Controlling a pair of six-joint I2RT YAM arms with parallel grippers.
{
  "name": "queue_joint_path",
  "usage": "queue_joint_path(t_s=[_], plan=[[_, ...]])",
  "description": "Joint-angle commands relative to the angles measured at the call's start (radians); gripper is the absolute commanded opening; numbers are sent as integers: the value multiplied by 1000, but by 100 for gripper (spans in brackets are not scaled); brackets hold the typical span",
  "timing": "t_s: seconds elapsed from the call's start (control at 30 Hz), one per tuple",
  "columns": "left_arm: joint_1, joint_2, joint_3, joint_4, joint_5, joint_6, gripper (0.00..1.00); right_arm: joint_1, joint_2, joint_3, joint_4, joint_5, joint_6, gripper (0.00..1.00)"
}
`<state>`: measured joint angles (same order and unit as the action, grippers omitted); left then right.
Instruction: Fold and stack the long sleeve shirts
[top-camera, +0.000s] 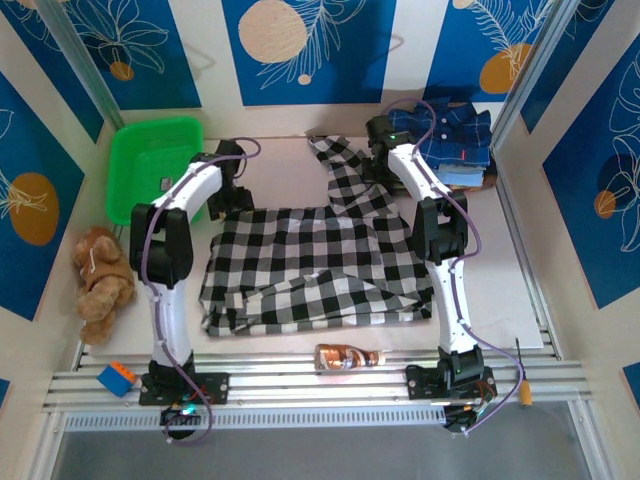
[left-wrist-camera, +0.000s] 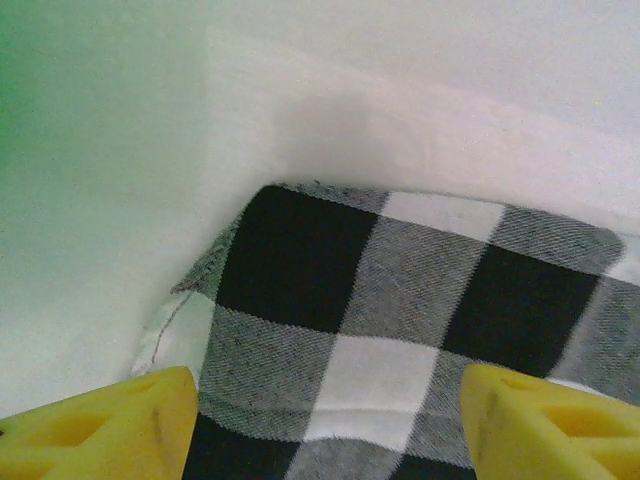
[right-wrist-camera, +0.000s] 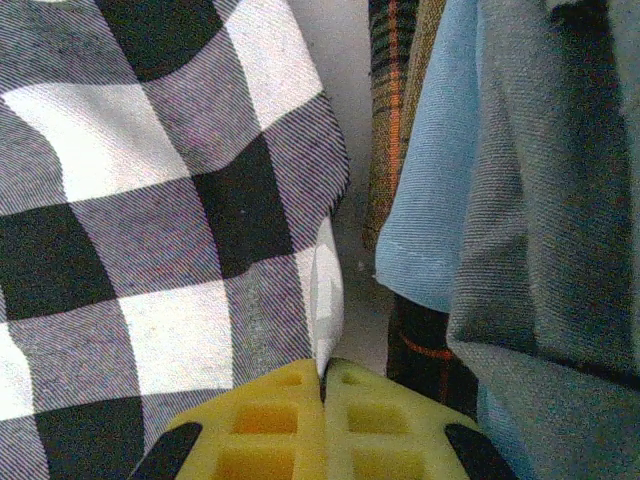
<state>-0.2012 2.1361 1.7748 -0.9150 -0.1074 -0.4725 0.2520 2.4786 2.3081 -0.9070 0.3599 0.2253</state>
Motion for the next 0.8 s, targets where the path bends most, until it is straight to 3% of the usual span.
queue_joint_path(t_s=[0.0,0.77], plan=[[3,39,50,-60,-61,-2,69,12,-57,-18,-13,1,-14,0],[34,131,110,32,9,-32,64,33,-73,-63,-15,-1,-24,0]])
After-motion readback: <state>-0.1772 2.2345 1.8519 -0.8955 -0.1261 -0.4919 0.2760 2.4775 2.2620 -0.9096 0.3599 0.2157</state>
